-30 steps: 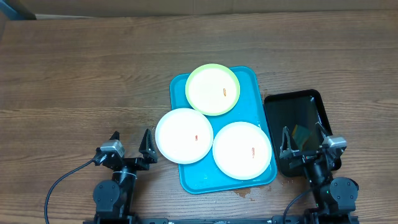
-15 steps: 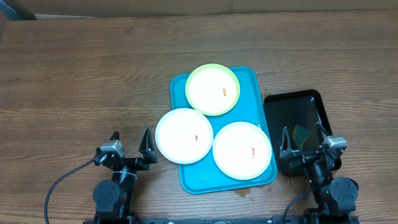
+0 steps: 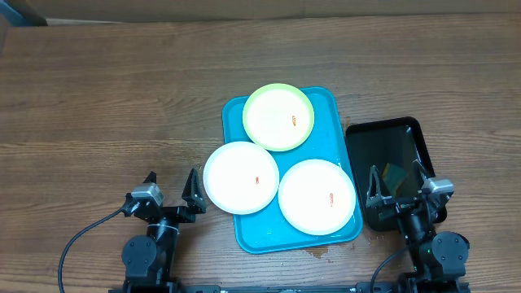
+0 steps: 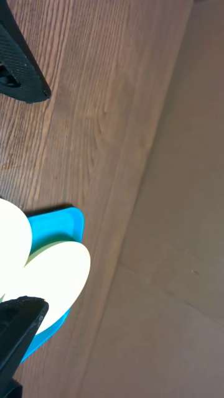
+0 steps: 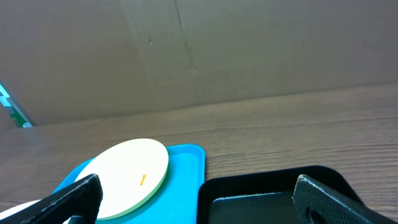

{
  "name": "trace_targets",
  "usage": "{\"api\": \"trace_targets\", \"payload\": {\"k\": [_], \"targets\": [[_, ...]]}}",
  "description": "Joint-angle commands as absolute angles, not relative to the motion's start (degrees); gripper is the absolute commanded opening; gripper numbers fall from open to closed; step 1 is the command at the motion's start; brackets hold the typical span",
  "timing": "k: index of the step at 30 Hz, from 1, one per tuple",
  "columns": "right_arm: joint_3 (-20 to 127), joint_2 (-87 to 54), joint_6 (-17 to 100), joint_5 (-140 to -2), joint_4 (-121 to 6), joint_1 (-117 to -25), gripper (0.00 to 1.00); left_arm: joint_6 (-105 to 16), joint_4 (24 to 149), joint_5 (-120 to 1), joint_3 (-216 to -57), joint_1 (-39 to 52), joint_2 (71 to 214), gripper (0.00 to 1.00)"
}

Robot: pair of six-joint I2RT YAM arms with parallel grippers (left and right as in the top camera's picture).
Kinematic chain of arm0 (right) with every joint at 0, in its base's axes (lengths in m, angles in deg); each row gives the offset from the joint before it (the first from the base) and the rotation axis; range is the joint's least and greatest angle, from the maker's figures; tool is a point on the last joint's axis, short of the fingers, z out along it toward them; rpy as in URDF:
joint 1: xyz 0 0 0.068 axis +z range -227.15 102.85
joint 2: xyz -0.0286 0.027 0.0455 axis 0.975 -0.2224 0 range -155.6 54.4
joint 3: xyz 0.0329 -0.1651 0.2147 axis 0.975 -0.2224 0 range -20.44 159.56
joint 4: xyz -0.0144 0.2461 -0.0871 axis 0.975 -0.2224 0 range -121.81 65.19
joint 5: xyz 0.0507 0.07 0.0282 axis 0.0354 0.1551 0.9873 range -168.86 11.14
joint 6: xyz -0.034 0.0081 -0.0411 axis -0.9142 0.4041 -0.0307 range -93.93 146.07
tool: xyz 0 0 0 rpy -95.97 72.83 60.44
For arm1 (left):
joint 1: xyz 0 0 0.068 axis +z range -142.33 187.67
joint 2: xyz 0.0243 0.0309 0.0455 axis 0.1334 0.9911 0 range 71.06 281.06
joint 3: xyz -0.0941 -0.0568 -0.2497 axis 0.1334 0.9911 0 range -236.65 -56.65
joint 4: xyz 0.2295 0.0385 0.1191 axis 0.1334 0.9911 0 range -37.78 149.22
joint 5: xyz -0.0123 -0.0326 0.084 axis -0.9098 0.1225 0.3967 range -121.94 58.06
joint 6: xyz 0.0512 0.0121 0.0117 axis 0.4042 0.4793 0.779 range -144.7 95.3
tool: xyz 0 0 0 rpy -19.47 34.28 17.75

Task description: Clean dirty plates on tray and stack at the side

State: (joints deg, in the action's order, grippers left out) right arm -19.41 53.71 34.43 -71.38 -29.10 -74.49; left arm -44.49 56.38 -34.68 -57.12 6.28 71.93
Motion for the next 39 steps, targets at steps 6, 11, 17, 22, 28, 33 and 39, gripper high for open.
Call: {"api": "trace_targets", "payload": {"k": [6,11,17,22,28,33,39], "targets": [[-20.0,54.1,34.7,-71.5,-28.8,-74.6,1.00,-45.3,56.5,-34.3,-56.9,6.4,71.3,1.00],[-20.0,54.1,34.7,-71.5,-28.8,-74.6,1.00,-45.6,56.0,-34.5,-56.9,6.4,71.3,1.00],[-20.0,54.1,36.6,-71.1,-28.8,-74.6,1.00,-54.8,55.3,-41.1,-56.9,6.4,71.3,1.00],[-20.0,54.1,45.0,-69.8,-28.8,-74.6,1.00,-61.1,54.7,-48.6,-56.9,6.4,71.3,1.00],[-18.8,54.1,47.1,-58.0,-27.9,-74.6,1.00,-58.8,50.6,-53.1,-58.4,6.4,71.3,1.00],[-12.1,53.7,47.1,-53.1,-29.0,-74.6,1.00,-50.6,52.5,-52.2,-66.4,6.4,72.3,1.00],[4.7,45.4,47.1,-53.3,-42.8,-74.6,1.00,-42.5,68.0,-50.6,-83.1,6.4,82.2,1.00]]}}
